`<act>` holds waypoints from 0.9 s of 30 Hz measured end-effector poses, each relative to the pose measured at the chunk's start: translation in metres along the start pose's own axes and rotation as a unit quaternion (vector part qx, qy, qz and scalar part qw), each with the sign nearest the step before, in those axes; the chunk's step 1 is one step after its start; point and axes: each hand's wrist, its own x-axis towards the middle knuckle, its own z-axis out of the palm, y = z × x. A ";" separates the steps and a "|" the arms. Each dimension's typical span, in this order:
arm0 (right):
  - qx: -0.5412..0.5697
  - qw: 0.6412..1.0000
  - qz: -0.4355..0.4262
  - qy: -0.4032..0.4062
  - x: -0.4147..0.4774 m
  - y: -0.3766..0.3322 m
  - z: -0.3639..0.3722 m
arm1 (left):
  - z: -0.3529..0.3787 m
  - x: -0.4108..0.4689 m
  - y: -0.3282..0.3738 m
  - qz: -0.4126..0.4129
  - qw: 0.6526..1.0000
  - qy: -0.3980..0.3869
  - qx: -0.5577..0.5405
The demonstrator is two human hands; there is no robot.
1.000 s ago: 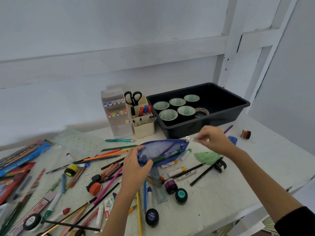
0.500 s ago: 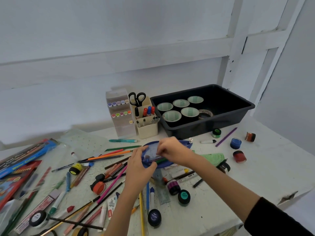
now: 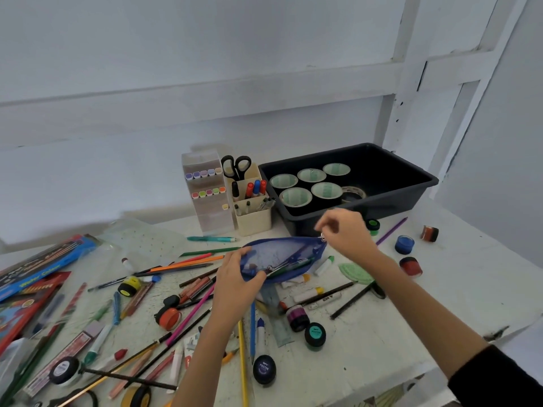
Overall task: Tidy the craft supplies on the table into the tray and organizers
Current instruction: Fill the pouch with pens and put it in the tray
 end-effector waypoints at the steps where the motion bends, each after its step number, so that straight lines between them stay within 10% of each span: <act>1: -0.062 0.997 0.046 -0.032 0.002 0.016 -0.008 | 0.000 0.000 0.000 -0.001 1.000 0.003 -0.001; 6: -0.257 0.899 0.117 -0.334 -0.010 0.069 -0.022 | 0.002 0.000 -0.002 -0.009 1.000 0.010 -0.006; 17: -0.156 0.911 0.156 -0.350 -0.006 0.087 -0.029 | 0.003 0.005 -0.004 -0.029 1.000 0.007 -0.003; 27: 0.018 0.999 -0.036 -0.025 0.012 0.004 -0.049 | 0.005 0.008 -0.004 -0.029 1.000 0.010 0.000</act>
